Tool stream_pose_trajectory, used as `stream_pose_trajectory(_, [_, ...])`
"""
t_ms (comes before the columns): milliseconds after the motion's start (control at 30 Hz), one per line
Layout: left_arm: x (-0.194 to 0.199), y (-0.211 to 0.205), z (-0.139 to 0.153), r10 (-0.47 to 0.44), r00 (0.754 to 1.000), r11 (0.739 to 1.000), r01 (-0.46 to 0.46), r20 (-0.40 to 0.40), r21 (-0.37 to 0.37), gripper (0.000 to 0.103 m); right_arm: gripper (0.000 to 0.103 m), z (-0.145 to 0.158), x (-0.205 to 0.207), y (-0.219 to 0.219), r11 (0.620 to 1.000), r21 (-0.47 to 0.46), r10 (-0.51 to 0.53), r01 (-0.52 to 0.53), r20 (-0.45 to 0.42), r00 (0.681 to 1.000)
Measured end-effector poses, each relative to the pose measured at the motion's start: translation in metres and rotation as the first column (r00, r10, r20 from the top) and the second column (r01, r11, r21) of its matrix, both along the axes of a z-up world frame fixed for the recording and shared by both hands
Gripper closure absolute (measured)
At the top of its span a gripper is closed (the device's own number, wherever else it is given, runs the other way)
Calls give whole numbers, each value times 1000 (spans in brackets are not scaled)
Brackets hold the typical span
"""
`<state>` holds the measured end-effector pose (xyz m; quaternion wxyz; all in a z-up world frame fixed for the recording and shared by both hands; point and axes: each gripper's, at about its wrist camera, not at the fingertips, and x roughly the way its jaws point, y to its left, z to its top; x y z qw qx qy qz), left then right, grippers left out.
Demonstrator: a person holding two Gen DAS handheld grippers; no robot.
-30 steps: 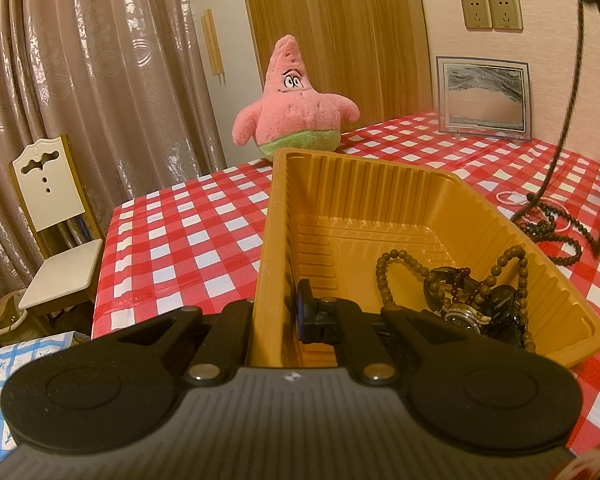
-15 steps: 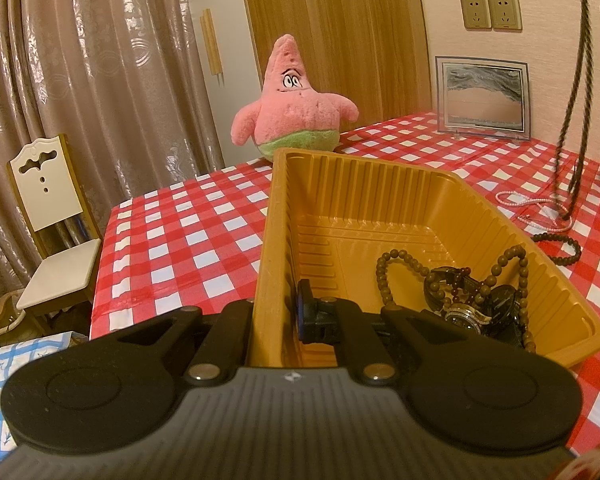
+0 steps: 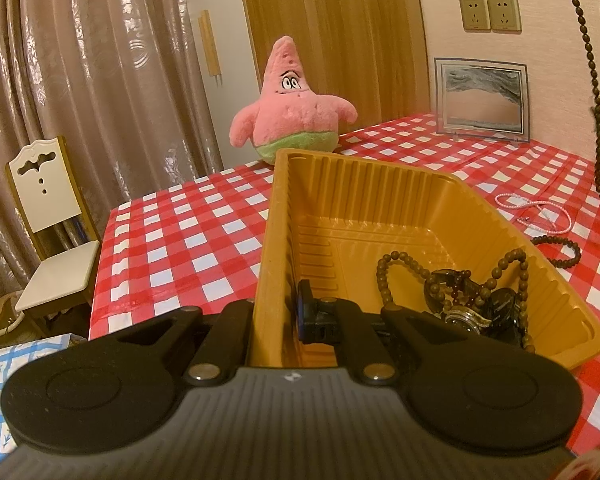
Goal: Organize jewelry
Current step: 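Lift the second dark bead strand high above the table, then lower the dark bead strand into the orange tray and open the right gripper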
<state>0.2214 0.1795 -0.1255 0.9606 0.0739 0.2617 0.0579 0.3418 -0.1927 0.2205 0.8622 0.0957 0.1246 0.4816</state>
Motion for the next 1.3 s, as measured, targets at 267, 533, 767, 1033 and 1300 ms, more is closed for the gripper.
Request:
stream_pose_trajectory(267, [0,0,1,1,1000,1000,-1,2,1,97,96,-1,3,28,991,70,115,-113,-34,993])
stream_pose_trajectory(533, [0,-1,1,1,1000,1000,-1,3,3,97,96,-17,13,77,969,133,223,-210,-90,971])
stream_pose_trajectory(767, [0,-1,1,5,1000,1000,-5,5,-2,98,96,-72,31,126,963,90,268,-253,-246,931])
stream_pose_trajectory(1033, [0,-1,0,6,1000,1000,-6,6,-6,98,96,-172,47,156,972,-9,204,-235,-467,860])
stream_pose_trajectory(1300, [0,0,0,14,1000,1000,-14,9,-8,98,96,-280,48,166,970,-146,68,-193,-602,796])
